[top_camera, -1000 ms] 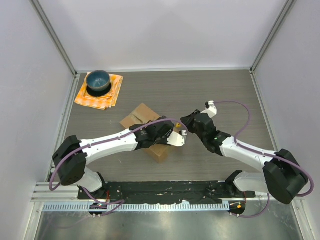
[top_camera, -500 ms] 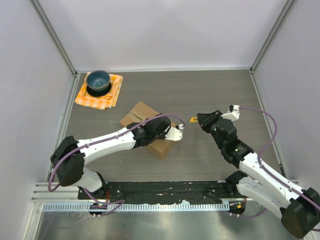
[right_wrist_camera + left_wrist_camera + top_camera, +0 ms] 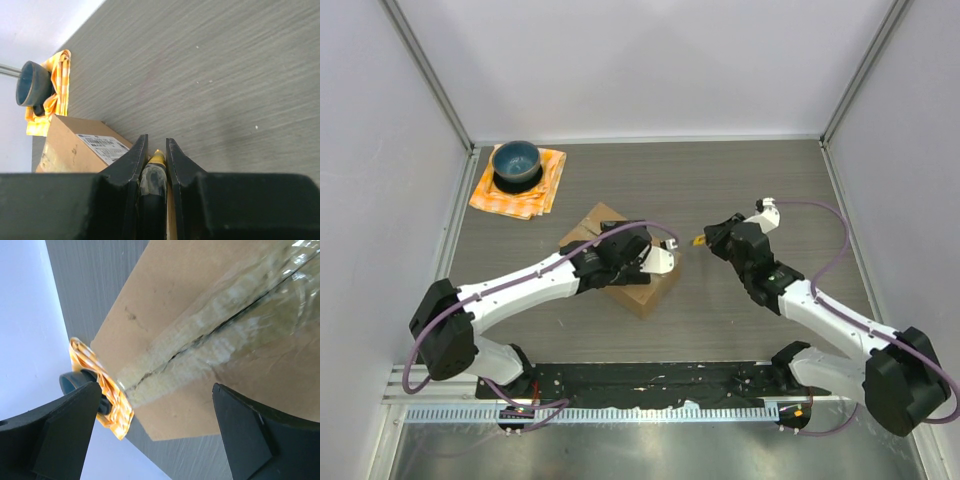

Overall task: Unpack the express box
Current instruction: Adjust the express box at the center of the board.

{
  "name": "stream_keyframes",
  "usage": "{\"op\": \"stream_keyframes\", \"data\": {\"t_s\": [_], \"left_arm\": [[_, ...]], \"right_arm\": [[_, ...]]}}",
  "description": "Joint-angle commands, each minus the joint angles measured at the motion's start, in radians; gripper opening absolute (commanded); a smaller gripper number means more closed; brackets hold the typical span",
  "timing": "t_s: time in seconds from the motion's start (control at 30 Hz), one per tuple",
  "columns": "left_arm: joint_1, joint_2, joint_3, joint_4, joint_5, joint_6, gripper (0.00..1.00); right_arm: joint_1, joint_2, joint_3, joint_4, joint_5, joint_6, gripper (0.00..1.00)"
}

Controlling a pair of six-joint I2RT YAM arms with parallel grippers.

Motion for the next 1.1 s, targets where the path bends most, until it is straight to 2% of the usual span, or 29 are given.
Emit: {"op": "stream_keyframes", "data": {"t_s": [0.0, 0.17, 0.23, 0.27, 0.33, 0.37, 0.5, 0.83, 1.0, 1.07], "left_arm": [[0.055, -0.046, 0.092, -0.092, 0.043, -0.064, 1.0], [0.086, -0.046, 0.105, -0.14, 0.106, -0.138, 1.0], [0.153, -0.035, 0.135, -0.172, 0.153, -0.211, 1.0], [0.187, -0.03, 0.152, -0.211, 0.225, -0.239, 1.0], [0.302, 0.003, 0.224, -0.258, 0.305, -0.318, 1.0], [0.375, 0.022, 0.249, -0.296, 0.392, -0.338, 1.0], [0.456, 0.103, 0.326, -0.331, 0.486, -0.392, 1.0], [0.537, 0.209, 0.28, -0.304, 0.528, -0.423, 1.0], [0.549, 0.278, 0.295, -0.304, 0.593, -0.422, 1.0], [0.548, 0.321, 0.35, -0.331, 0.638, -0.425, 1.0]], "right_arm": [[-0.009, 0.047, 0.061, 0.15, -0.005, -0.032, 0.01], [-0.011, 0.13, 0.064, 0.234, -0.05, -0.015, 0.01], [-0.011, 0.151, 0.055, 0.236, -0.082, -0.012, 0.01], [-0.011, 0.15, 0.047, 0.25, -0.094, -0.01, 0.01], [-0.009, 0.118, 0.011, 0.262, -0.119, -0.014, 0.01], [-0.009, 0.099, -0.002, 0.265, -0.123, -0.017, 0.01], [-0.009, 0.019, -0.042, 0.261, -0.177, -0.035, 0.01], [0.032, -0.067, -0.105, 0.176, -0.255, -0.038, 0.01], [0.133, -0.131, -0.149, 0.137, -0.235, -0.023, 0.01], [0.184, -0.145, -0.149, 0.104, -0.205, -0.024, 0.01]]}}
